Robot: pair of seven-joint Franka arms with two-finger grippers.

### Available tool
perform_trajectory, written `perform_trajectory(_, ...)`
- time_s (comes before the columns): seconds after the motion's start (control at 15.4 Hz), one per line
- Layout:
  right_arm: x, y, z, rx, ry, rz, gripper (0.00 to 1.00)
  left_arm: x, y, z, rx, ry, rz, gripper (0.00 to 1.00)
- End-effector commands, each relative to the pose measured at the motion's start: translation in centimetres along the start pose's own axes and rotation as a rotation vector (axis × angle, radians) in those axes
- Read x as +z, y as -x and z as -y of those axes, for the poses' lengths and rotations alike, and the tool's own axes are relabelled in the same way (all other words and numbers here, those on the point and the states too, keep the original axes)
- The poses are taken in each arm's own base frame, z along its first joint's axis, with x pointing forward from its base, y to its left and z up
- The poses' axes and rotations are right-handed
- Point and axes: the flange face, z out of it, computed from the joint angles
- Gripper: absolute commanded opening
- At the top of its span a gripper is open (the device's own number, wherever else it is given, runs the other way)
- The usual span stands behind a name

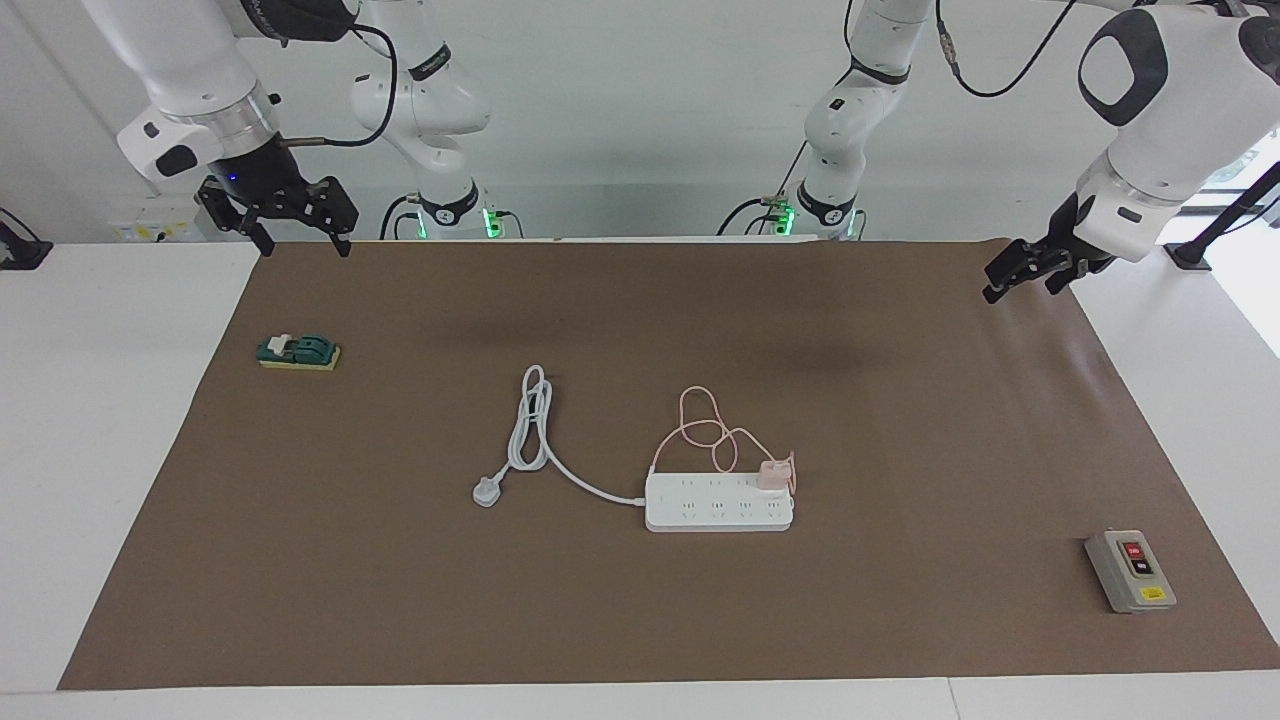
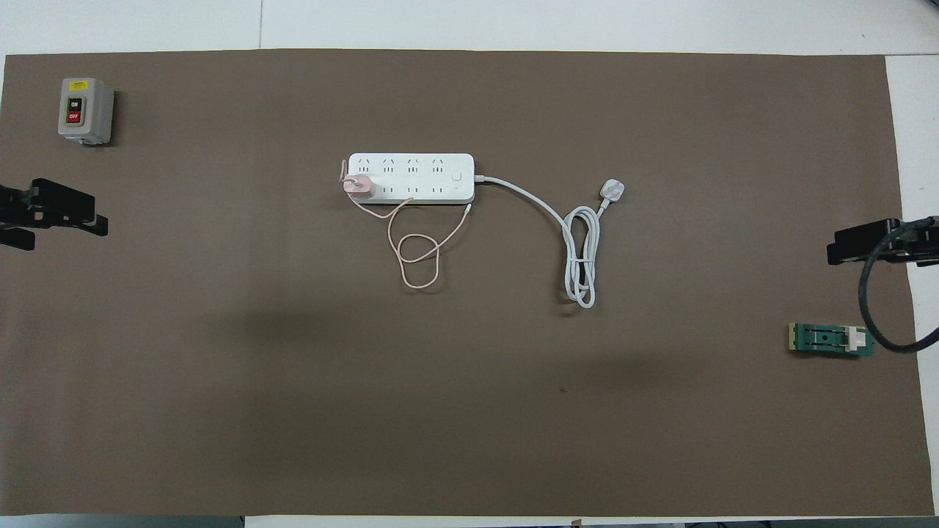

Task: Plug charger into power strip

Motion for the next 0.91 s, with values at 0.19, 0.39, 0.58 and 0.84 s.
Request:
perform_trajectory(0.19, -0.2, 0.3, -0.1, 0.015, 0.010, 0.010, 1.00, 0.8, 1.7, 0.7, -0.024, -0.102, 0.030, 1.00)
perform_trajectory(0.39, -0.2, 0.3, -0.1, 0.014, 0.010, 0.010, 1.00, 0.9, 0.4, 0.1, 0.006, -0.081, 0.040, 1.00)
perform_trajectory(0.58, -0.2, 0.3, -0.1, 0.015, 0.010, 0.010, 1.00, 1.2, -0.5, 0.0, 0.018, -0.058, 0.058, 1.00)
perform_trajectory(0.84, -0.2, 0.3, -0.1, 0.014, 0.010, 0.010, 1.00, -1.1, -1.2, 3.5, -0.056, -0.038, 0.038, 1.00)
